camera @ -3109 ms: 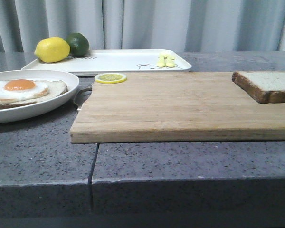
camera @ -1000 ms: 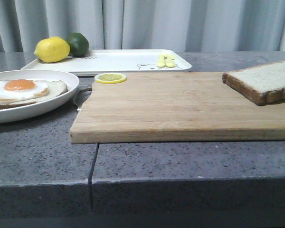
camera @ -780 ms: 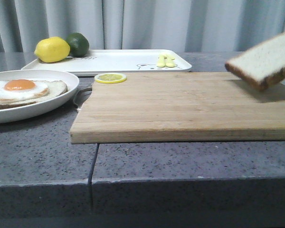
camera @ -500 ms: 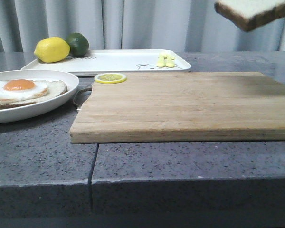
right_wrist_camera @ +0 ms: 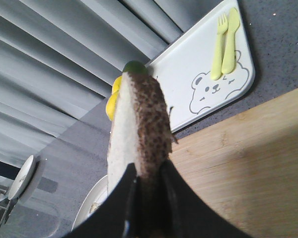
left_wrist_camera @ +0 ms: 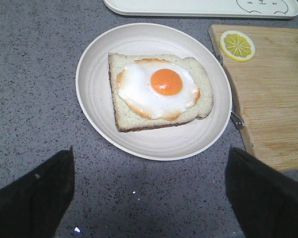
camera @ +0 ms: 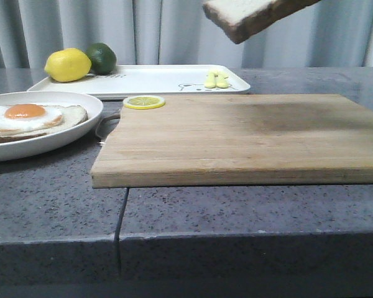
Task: Place bread and move sandwich to tray
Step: 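Close the right gripper on the bread and lift it up, then carry the bread over the egg toast and release it on top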
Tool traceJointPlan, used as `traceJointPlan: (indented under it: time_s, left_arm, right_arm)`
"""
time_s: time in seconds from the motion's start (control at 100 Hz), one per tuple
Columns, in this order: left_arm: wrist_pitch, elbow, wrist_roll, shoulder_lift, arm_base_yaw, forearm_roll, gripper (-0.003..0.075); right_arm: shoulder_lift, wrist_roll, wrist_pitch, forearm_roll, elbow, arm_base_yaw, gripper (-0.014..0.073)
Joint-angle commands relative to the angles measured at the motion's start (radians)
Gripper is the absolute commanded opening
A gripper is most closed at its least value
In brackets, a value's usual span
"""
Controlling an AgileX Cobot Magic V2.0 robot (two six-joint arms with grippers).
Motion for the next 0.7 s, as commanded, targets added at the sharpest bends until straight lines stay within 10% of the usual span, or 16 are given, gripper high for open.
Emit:
traceJointPlan:
  time_s: [0.0, 0.69]
  left_arm:
    - [-0.064, -0.034, -0.002, 0.002, 0.004, -0.024, 0.0575]
    - [-0.064, -0.034, -0.002, 0.002, 0.004, -0.024, 0.0575]
  right_arm:
    - [0.001, 0.009, -0.091, 0.088, -0.074, 0.093, -0.0059]
    - [0.49, 0.066, -0.221, 0.088, -0.49, 0.504, -0.0059]
